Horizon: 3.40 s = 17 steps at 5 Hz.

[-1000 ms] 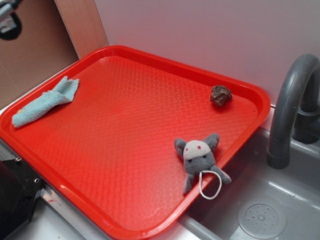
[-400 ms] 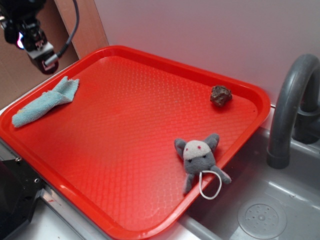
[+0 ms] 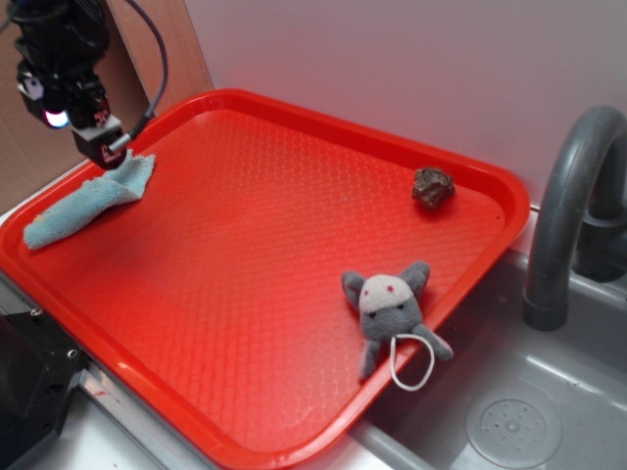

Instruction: Grab the blue cloth.

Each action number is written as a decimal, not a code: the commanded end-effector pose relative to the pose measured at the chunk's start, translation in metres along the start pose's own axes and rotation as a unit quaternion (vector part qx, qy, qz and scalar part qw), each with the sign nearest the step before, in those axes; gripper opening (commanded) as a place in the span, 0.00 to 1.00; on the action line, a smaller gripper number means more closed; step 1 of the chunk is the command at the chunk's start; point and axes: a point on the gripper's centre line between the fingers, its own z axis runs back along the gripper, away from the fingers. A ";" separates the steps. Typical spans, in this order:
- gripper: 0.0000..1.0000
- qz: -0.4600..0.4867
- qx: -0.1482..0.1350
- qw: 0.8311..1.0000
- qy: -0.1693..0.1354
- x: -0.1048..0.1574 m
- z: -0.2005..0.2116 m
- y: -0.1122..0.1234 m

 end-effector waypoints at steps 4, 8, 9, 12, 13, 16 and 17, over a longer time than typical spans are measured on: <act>1.00 0.046 0.038 0.996 0.064 0.023 -0.051 0.033; 1.00 0.050 -0.052 0.992 0.101 0.038 -0.068 0.044; 0.00 0.061 -0.049 0.991 0.107 0.039 -0.070 0.045; 0.00 0.019 -0.003 0.996 0.087 0.036 -0.029 0.030; 0.00 0.012 -0.057 0.996 0.063 0.032 0.026 0.005; 0.00 -0.075 -0.199 0.977 -0.001 0.000 0.119 -0.070; 0.00 -0.075 -0.191 0.978 -0.023 -0.008 0.140 -0.075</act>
